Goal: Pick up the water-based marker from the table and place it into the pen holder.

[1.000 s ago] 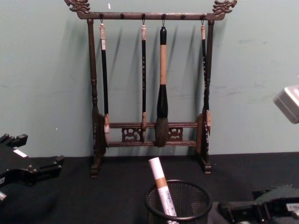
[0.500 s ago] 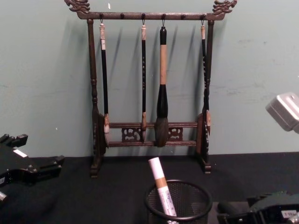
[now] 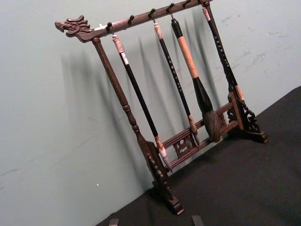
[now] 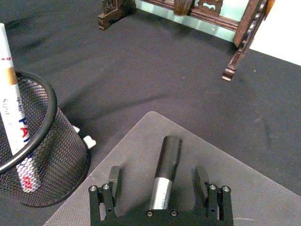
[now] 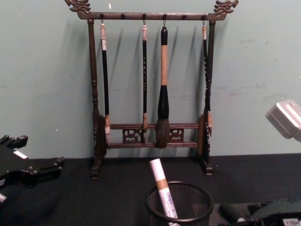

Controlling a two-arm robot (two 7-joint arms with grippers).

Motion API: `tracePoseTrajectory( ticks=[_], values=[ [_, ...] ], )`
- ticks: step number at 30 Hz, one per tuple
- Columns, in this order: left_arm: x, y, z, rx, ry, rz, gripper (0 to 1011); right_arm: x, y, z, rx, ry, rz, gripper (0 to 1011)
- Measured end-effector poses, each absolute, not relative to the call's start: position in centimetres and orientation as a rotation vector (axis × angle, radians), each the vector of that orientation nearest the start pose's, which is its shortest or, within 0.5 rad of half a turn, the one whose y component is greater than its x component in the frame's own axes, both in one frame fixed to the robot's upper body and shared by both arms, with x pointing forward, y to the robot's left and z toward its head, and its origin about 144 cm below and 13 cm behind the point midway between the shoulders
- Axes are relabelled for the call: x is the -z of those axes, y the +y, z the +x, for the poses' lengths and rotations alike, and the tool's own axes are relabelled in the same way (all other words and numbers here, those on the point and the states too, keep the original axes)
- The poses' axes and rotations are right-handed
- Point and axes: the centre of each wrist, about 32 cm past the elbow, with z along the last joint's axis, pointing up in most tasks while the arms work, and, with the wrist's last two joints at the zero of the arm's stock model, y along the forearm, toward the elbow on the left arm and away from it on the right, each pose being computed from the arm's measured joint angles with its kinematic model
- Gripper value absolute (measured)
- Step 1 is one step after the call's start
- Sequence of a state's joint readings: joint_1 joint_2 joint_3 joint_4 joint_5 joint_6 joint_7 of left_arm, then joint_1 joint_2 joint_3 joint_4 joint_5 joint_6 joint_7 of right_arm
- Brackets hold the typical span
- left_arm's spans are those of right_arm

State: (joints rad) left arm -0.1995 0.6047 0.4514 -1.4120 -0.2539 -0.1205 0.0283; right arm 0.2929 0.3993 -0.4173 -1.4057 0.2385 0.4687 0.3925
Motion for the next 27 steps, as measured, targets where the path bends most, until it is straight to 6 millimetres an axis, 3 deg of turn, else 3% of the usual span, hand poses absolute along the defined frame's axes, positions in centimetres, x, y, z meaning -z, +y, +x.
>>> tracePoseTrajectory(
  ticks=[27],
  values=[
    [-113.98,30.97,48.86,-1.248,-0.285,0.304,1001,-115.78,-24.56,51.89,0.899,0.231,-0.535,1003]
  ],
)
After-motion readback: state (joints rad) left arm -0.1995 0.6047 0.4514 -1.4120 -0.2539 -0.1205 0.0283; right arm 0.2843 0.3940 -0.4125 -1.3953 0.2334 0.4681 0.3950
